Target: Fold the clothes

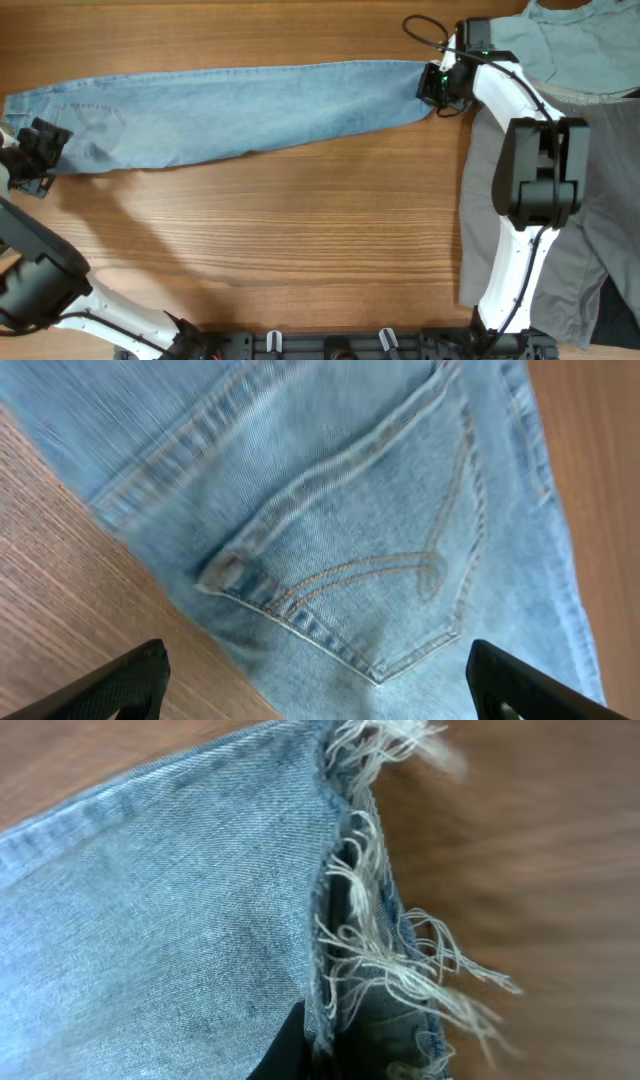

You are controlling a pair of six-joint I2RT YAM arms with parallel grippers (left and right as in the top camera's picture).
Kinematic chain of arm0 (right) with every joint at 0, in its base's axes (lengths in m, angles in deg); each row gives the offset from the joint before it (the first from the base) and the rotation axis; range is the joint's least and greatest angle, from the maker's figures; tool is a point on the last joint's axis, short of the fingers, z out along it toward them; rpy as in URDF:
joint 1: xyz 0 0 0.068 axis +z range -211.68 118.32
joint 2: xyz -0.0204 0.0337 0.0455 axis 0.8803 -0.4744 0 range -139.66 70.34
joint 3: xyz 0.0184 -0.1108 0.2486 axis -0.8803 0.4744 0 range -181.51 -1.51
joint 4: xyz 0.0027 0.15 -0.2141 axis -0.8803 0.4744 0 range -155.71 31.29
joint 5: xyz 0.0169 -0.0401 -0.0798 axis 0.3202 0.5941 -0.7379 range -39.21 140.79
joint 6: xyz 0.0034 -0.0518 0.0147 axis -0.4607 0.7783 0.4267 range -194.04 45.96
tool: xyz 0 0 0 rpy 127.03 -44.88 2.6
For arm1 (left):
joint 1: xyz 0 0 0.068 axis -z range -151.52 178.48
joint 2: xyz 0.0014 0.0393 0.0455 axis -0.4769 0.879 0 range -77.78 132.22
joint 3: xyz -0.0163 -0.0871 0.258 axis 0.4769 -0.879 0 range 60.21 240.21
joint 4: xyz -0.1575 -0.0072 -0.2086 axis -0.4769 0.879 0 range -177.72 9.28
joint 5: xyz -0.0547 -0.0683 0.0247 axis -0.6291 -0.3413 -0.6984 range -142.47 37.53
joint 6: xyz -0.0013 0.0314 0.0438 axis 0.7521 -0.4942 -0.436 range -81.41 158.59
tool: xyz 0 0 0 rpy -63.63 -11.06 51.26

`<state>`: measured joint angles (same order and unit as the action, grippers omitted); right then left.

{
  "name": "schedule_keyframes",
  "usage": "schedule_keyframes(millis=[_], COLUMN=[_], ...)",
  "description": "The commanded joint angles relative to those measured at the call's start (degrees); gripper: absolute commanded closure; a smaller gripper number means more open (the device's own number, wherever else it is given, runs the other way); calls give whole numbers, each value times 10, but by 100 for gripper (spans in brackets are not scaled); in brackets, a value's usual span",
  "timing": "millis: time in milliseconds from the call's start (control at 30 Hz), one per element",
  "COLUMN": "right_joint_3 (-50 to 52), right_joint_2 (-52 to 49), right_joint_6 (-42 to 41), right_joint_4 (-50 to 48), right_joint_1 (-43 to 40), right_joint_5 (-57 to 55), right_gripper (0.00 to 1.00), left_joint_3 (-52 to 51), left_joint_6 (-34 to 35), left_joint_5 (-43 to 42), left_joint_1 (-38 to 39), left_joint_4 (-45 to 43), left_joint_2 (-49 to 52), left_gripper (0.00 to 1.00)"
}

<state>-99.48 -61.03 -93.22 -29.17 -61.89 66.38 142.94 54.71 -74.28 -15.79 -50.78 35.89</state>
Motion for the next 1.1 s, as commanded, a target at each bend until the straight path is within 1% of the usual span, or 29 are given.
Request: schedule_keyframes(millis=[0, 33, 67, 100, 133, 167, 200, 267, 367, 433, 467, 567, 633, 667, 700, 733, 767, 800, 833, 867, 900, 933, 967, 1000, 1033, 1067], right_joint_3=[8, 8, 8, 8, 8, 8, 8, 8, 9, 9, 9, 9, 9, 9, 9, 9, 9, 9, 9, 9, 9, 9, 9, 9, 9, 9], right_joint_2=[42, 56, 66, 73, 74, 74, 72, 71, 71, 66, 61, 35, 11, -2, -14, -22, -28, -31, -31, -31, -25, -18, -12, 2, 10, 20], right_joint_6=[25, 43, 69, 105, 133, 135, 134, 129, 139, 147, 146, 145, 145, 145, 145, 145, 145, 144, 144, 145, 146, 146, 141, 97, 75, 67], right_joint_4=[23, 22, 19, 17, 20, 26, 28, 24, -11, -36, -48, -70, -68, -66, -64, -63, -61, -61, -59, -58, -56, -55, -53, -43, -36, -30], right_joint_1=[-69, -81, -89, -94, -95, -95, -94, -94, -92, -87, -86, -82, -78, -73, -67, -60, -51, -42, -30, -17, -3, 7, 12, 13, 11, 8], right_joint_5=[-50, -33, -2, 38, 64, 64, 57, 31, 31, 30, 30, 29, 36, 48, 57, 61, 66, 68, 68, 70, 70, 69, 67, 47, 36, 35], right_gripper=[96, 94, 79, 41, 22, 13, 12, 15, 19, 31, 35, 35, 43, 47, 54, 60, 68, 79, 83, 86, 87, 86, 83, 48, 39, 35], left_joint_3=[7, 7, 7, 7, 7, 7, 7, 7, 7, 7, 7, 7, 7, 7, 7, 7, 7, 7, 7, 7, 7, 6, 4, -3, -8, -12], left_joint_6=[-23, -22, -22, -23, -23, -23, -23, -23, -30, -40, -40, -40, -45, -54, -59, -69, -70, -70, -72, -86, -106, -132, -153, -188, -197, -203], left_joint_5=[-14, -14, -14, -14, -14, -14, -13, -13, -13, -13, -13, -13, -13, -13, -13, -14, -13, -13, -13, -14, -13, -13, -13, -13, -8, 0], left_joint_1=[-3, -3, -2, -2, -2, -2, -2, -2, -2, -1, -1, -1, -1, -1, -1, -1, -1, -1, -1, 1, 5, 14, 22, 39, 49, 58], left_joint_4=[0, 0, 0, 0, 2, 5, 10, 20, 25, 26, 28, 34, 37, 38, 41, 43, 43, 44, 44, 44, 44, 43, 41, 31, 20, 6], left_joint_2=[-59, -70, -78, -87, -94, -97, -97, -96, -96, -96, -96, -96, -96, -96, -96, -96, -96, -96, -96, -96, -96, -95, -93, -87, -80, -70], left_gripper=[6, 6, 5, 5, 5, 5, 4, 4, 2, 2, 1, 1, 1, 3, 6, 14, 30, 44, 56, 71, 82, 88, 91, 92, 91, 91])
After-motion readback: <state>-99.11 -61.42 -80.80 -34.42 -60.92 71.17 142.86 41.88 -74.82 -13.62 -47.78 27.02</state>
